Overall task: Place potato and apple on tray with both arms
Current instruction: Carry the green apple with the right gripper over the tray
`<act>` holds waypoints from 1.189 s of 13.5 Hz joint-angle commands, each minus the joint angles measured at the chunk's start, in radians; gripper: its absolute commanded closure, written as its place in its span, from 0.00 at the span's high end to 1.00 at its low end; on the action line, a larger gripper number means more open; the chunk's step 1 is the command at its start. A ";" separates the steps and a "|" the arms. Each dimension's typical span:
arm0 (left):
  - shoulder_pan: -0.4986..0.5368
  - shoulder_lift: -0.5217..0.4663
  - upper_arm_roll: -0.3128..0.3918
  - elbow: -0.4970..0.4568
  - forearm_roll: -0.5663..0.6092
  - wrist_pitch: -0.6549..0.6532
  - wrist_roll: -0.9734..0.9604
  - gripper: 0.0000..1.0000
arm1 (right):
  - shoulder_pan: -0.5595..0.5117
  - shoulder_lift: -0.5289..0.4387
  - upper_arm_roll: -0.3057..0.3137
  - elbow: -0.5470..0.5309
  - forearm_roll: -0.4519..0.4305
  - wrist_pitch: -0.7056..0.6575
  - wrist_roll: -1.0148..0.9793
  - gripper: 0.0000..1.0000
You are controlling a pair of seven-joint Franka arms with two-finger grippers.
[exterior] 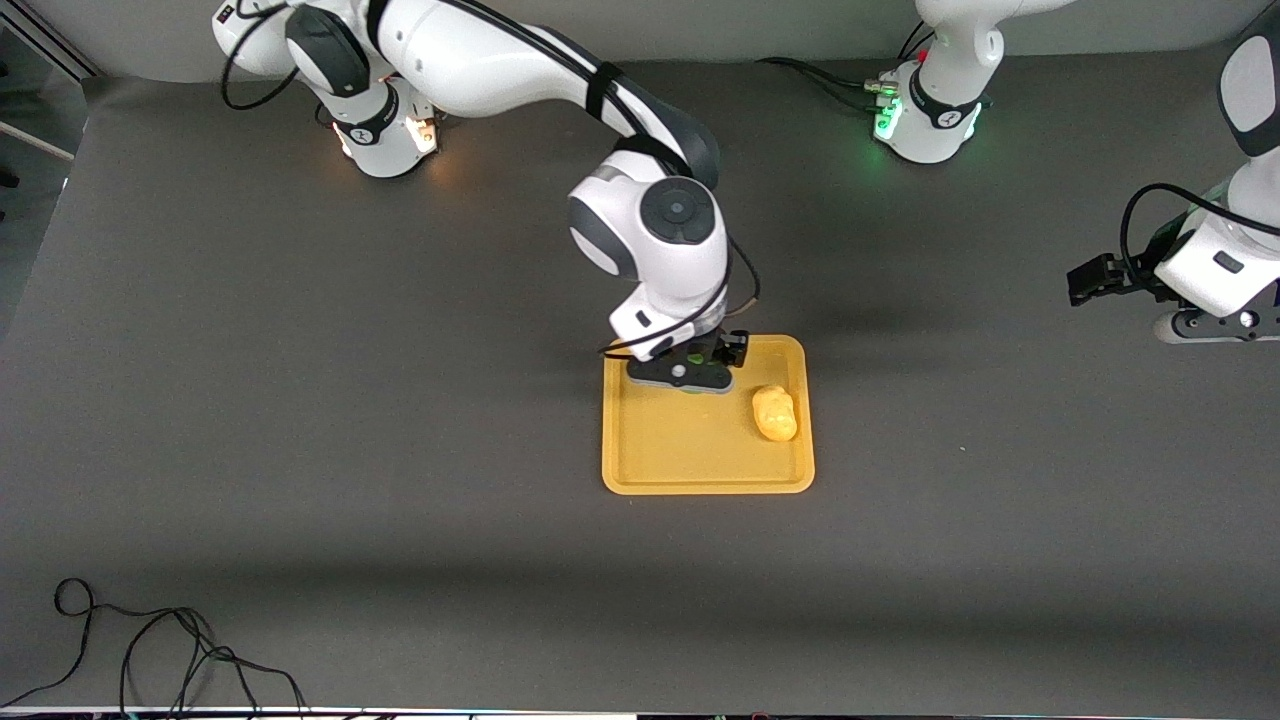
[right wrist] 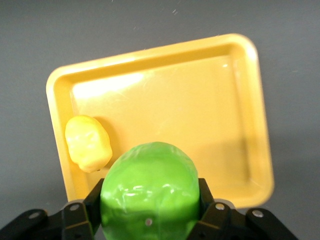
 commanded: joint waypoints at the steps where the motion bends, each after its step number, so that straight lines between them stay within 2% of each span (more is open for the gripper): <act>1: -0.129 -0.030 0.114 -0.012 -0.011 -0.020 0.003 1.00 | 0.006 0.110 -0.015 0.059 -0.027 0.061 0.015 0.50; 3: -0.142 -0.030 0.107 -0.009 -0.011 -0.024 -0.003 1.00 | 0.006 0.137 -0.013 0.056 -0.082 0.080 0.010 0.50; 10: -0.142 -0.023 0.096 0.014 -0.011 -0.050 -0.021 1.00 | -0.006 0.200 -0.013 0.052 -0.084 0.172 0.007 0.51; 12: -0.136 -0.024 0.079 0.053 -0.003 -0.056 -0.023 1.00 | -0.008 0.211 -0.013 0.052 -0.084 0.186 0.010 0.52; 13: -0.127 -0.025 0.085 0.086 -0.013 -0.054 -0.029 1.00 | -0.008 0.213 -0.013 0.052 -0.084 0.187 0.012 0.55; 14: -0.124 -0.024 0.087 0.106 -0.023 -0.056 -0.034 1.00 | -0.008 0.214 -0.013 0.053 -0.084 0.189 0.015 0.74; 15: -0.126 -0.025 0.085 0.107 -0.030 -0.057 -0.035 1.00 | -0.008 0.214 -0.015 0.053 -0.084 0.189 0.012 0.99; 16: -0.124 -0.028 0.085 0.107 -0.030 -0.057 -0.035 1.00 | -0.008 0.211 -0.015 0.053 -0.085 0.187 0.009 1.00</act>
